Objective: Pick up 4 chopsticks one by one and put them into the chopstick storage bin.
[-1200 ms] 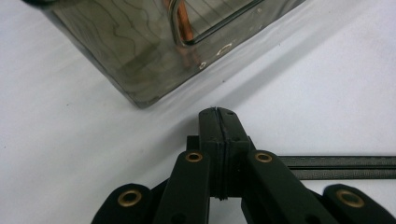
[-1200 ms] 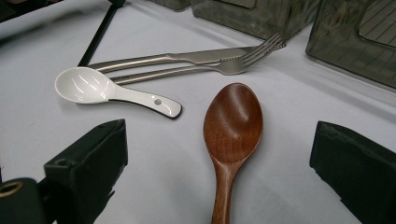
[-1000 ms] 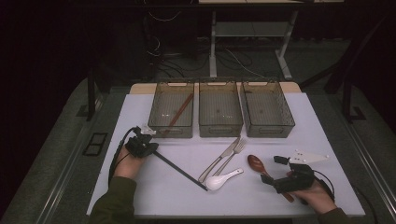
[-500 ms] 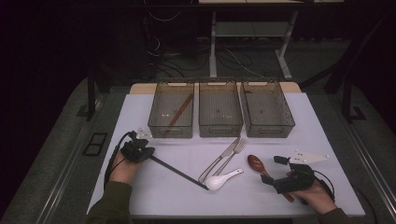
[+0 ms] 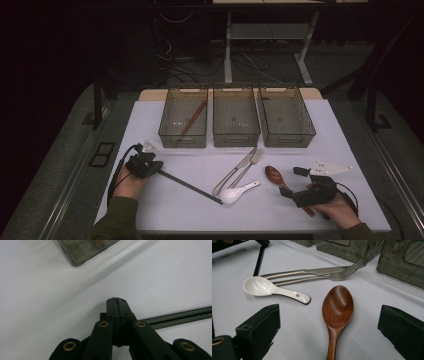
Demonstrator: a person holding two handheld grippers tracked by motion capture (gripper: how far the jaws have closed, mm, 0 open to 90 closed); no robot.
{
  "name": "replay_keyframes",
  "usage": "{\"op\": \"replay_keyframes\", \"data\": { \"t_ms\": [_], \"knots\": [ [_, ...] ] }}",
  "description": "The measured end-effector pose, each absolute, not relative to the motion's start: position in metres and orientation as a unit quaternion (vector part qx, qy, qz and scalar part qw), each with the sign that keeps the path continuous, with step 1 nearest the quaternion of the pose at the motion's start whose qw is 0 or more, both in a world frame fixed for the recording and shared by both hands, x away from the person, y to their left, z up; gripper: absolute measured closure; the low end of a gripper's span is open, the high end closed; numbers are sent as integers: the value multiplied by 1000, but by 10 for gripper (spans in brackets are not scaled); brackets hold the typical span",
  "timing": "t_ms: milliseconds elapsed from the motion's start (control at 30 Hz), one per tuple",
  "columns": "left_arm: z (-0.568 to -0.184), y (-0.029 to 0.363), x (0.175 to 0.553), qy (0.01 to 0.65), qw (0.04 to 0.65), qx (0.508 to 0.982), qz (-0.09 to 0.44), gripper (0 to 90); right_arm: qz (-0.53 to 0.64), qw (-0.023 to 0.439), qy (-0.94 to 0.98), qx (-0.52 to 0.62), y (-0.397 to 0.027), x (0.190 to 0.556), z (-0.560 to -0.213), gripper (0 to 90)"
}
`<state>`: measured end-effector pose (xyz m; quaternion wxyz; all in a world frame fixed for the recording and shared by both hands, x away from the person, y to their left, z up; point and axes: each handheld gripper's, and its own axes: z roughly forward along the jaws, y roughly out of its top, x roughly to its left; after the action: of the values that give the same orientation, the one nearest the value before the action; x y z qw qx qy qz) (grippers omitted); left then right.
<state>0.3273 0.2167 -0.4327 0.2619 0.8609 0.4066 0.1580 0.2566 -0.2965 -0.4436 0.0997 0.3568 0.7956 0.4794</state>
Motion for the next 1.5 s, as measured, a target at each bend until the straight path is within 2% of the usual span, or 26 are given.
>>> {"op": "replay_keyframes", "data": {
  "t_ms": [1500],
  "knots": [
    [-431,249,285,434,268,849,139,889,478,100,795,359,-297,257,-444,40]
  ]
}}
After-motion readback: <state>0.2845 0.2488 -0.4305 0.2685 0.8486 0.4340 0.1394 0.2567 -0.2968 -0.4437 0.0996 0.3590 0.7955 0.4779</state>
